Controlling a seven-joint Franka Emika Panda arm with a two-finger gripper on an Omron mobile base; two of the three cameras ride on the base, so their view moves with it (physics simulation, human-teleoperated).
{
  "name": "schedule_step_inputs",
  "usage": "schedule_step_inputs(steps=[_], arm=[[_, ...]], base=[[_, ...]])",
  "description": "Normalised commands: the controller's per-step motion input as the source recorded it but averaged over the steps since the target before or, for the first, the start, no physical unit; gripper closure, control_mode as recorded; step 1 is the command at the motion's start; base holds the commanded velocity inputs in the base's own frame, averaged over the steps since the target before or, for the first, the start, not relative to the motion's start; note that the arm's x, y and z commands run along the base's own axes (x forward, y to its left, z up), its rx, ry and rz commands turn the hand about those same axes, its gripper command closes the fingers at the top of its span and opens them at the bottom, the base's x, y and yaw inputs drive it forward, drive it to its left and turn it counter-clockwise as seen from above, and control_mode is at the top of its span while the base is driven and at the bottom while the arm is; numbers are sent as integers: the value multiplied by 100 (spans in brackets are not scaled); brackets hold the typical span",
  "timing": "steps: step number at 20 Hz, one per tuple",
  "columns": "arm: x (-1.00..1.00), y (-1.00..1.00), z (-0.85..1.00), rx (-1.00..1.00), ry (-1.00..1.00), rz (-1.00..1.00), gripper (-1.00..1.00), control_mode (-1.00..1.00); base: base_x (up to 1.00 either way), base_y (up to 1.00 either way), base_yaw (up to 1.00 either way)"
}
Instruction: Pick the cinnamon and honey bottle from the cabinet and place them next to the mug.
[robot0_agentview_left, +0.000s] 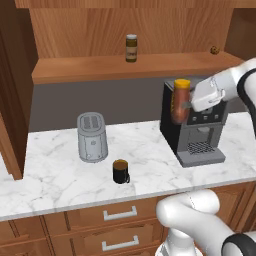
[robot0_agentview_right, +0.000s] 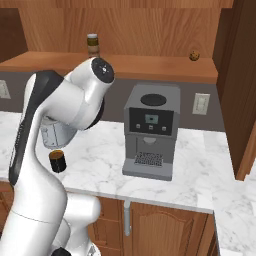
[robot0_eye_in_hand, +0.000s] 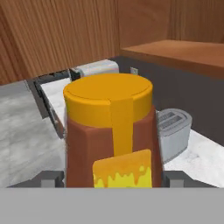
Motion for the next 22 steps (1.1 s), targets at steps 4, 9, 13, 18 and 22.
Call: schedule_step_inputs(steps=[4, 9, 13, 18, 22], arm=[[-5, 12, -60, -12, 14, 22, 100, -100], [-8, 27, -91, -15, 7, 7, 100, -100], [0, 28, -90, -16, 2, 1, 100, -100], [0, 17, -53, -12, 0, 0, 100, -100], [1, 2, -41, -7, -3, 0, 100, -100]], base=[[0, 0, 0], [0, 0, 0], [0, 0, 0], [0, 0, 0], [0, 0, 0]])
